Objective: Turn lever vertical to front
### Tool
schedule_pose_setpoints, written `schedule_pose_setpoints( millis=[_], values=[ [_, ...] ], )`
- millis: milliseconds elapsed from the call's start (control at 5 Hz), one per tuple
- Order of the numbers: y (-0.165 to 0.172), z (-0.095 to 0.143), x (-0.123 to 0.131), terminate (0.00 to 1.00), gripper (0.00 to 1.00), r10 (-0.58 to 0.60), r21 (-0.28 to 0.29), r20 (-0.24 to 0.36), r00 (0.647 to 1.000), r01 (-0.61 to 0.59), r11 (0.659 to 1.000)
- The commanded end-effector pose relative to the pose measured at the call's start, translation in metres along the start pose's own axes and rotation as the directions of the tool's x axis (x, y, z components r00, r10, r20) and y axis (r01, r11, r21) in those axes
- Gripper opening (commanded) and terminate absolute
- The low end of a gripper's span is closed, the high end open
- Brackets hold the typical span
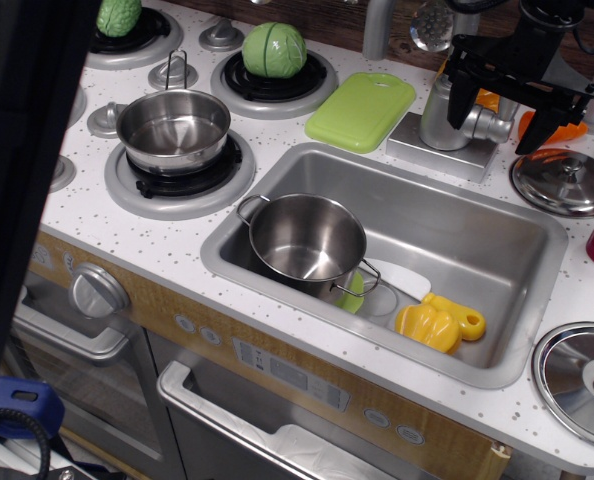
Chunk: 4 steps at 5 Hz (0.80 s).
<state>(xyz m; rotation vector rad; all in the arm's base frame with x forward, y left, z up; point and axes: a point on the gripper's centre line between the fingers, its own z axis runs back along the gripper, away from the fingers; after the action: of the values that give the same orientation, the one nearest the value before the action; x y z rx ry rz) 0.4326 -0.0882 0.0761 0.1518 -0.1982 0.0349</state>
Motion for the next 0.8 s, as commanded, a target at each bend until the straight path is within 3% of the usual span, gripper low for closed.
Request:
schedule_pose_setpoints(
  millis=[0, 200, 600],
  values=[
    [0.000, 0.000, 0.000, 0.00, 1.00, 0.000, 0.000, 0.000, 1.000, 0.000, 1.000],
    [-0.003, 0.010, 0.009, 0.00, 1.00, -0.010, 0.038, 0.069, 0.998, 0.007, 0.999],
    [-0.003, 0.015, 0.019, 0.00, 1.00, 0.058, -0.010, 0.247, 0.967, -0.058, 0.998]
  ],
)
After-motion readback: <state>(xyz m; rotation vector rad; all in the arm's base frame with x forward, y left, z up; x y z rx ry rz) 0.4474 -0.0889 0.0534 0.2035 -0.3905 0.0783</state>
